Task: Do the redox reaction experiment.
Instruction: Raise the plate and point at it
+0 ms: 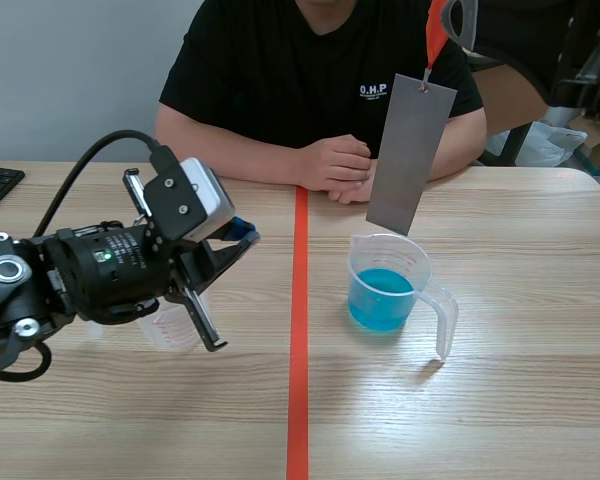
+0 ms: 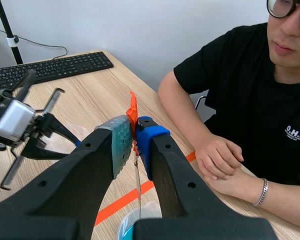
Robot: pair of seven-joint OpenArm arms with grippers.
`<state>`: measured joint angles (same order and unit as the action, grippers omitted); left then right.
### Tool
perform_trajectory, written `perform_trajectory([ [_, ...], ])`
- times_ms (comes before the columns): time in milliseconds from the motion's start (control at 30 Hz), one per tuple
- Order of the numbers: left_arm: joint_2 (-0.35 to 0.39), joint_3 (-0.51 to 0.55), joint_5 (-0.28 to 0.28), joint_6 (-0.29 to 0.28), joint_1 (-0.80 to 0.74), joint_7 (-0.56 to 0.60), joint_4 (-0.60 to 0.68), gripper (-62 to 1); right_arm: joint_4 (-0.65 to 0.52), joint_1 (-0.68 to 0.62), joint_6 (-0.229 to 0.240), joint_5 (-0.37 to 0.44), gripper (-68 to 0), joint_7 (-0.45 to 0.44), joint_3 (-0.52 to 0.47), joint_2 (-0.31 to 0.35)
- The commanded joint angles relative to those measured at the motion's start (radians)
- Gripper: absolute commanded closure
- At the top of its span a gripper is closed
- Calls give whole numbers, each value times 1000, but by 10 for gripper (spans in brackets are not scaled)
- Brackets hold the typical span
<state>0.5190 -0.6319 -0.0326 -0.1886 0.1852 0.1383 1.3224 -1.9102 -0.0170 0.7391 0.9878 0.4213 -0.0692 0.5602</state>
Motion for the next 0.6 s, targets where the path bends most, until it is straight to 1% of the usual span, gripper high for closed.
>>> perform_trajectory([
  [0,-26,5,-5,-10,28,18,11,-47,-8,11,6,15,-15,-16,-11,18],
  [133,-88,-21,-48,-42,82,28,-43,-47,-8,11,6,15,-15,-16,-11,18],
  [300,-151,-40,-95,-59,131,30,-108,-47,-8,11,6,15,-15,-16,-11,18],
  [367,-169,-42,-114,-72,146,39,-131,-47,-8,11,6,15,-15,-16,-11,18],
  [467,-190,-42,-142,-74,156,56,-155,-47,-8,11,6,15,-15,-16,-11,18],
  [567,-206,-42,-146,-97,167,55,-172,-47,-8,11,6,15,-15,-16,-11,18],
])
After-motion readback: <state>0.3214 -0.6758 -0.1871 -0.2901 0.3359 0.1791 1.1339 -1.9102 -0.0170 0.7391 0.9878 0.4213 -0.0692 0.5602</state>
